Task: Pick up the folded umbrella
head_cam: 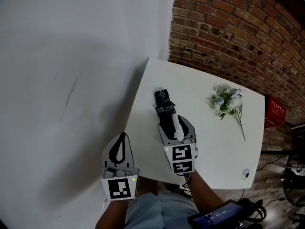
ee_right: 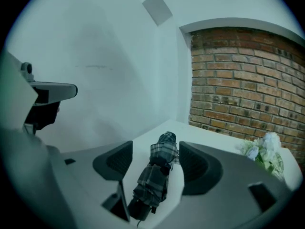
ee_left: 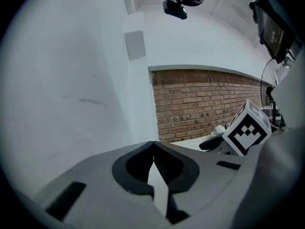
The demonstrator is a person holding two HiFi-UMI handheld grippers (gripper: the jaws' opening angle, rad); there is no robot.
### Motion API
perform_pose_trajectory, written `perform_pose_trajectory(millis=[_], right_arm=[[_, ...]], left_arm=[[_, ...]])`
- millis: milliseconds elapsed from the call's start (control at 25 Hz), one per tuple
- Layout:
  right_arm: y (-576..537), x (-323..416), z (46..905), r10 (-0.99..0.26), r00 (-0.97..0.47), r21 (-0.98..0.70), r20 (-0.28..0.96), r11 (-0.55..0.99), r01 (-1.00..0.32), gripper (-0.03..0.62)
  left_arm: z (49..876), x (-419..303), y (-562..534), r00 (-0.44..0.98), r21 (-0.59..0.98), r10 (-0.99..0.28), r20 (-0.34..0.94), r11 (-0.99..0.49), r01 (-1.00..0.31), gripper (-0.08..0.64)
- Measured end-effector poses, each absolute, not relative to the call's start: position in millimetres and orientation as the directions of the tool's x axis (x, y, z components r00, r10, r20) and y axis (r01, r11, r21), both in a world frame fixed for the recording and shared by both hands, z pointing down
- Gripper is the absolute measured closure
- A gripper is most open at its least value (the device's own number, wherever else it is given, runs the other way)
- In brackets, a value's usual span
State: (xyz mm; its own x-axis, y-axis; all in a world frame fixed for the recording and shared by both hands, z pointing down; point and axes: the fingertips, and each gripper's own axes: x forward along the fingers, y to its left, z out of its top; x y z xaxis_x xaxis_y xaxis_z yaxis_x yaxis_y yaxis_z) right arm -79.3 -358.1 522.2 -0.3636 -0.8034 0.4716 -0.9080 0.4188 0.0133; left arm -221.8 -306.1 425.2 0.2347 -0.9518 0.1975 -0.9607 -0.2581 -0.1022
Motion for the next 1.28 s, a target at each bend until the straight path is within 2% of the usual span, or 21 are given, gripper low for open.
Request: perform_pose_trajectory(millis=[720,1280], right_arm=[[-371,-83,614,-0.685,-0.312,-0.049,0.658,0.375,-0.926,0.261],[-367,-80,646,-0.615,-0.283,-0.082,0.736,0.333,-0.939,0.268]], left_arm=[[475,-244,-331,0.225,-0.066,-0.93,0.292,-0.254,-0.965,0.552],[492,-250,-342,0.227,-0.051,-0.922,0.314,-0.255,-0.966,0.552]])
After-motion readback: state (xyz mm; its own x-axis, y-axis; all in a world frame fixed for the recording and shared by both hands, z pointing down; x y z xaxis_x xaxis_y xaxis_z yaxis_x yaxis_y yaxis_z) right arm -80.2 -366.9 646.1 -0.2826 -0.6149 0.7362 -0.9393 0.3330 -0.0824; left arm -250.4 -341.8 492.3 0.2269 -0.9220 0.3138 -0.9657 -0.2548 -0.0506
